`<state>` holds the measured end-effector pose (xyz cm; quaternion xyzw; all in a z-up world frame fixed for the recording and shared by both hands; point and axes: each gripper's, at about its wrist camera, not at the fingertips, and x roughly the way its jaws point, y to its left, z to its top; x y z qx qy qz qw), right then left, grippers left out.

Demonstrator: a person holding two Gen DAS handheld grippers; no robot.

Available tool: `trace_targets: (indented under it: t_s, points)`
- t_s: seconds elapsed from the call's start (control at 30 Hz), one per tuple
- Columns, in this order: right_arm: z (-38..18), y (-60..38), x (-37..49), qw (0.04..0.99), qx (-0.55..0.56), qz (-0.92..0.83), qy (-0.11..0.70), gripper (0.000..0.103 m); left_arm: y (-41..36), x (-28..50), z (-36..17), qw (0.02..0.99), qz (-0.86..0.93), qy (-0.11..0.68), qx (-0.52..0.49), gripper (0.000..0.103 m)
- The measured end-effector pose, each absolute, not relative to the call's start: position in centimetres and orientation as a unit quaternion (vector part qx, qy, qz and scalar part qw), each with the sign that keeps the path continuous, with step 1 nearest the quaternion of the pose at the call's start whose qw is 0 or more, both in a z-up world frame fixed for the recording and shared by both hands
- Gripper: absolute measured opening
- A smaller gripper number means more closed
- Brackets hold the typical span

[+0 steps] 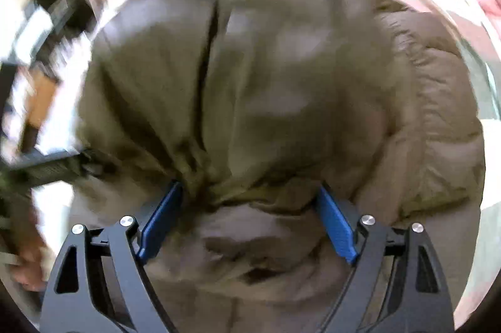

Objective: Fold large clothes

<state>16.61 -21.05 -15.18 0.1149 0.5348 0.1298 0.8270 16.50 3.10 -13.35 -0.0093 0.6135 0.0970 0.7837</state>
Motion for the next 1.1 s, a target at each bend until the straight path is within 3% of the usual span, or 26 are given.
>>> trace_targets:
  t_s: [0.17,0.27,0.37,0.5,0.6,0.8,0.9,1.1]
  points:
    - [-13.2,-23.9,17.5,0.857,0.143,0.091,0.487,0.086,2.3,16.6,-11.8,0.814,0.099,0.572,0.014,0.101]
    - [-15.5,-24.0,19.6,0.844,0.174,0.099,0.498,0.086,1.7,17.5,-14.0,0.795,0.089,0.600,0.013,0.101]
    - [-19.1,-23.0,21.8,0.825,0.114,0.069,0.549,0.086,2.4,18.3,-17.9,0.753,0.093,0.652,-0.005,0.101]
    - [-21.9,-22.5,23.2,0.811,0.110,0.059,0.571,0.095,4.0,18.7,-20.7,0.721,0.091,0.684,-0.069,0.101]
    - [-21.8,-21.7,23.3,0.808,0.088,0.053,0.580,0.097,3.8,18.7,-20.3,0.724,0.091,0.681,-0.059,0.101]
    - [-17.4,-22.6,20.6,0.801,0.143,0.093,0.573,0.096,3.2,16.4,-16.8,0.748,0.072,0.658,-0.046,0.101]
    - [-16.2,-22.0,18.1,0.794,0.108,0.095,0.591,0.096,2.4,14.6,-15.9,0.747,0.054,0.662,-0.041,0.101]
    - [-20.1,-19.8,16.5,0.750,0.058,0.099,0.652,0.096,-0.8,14.0,-17.2,0.745,0.050,0.665,0.024,0.101]
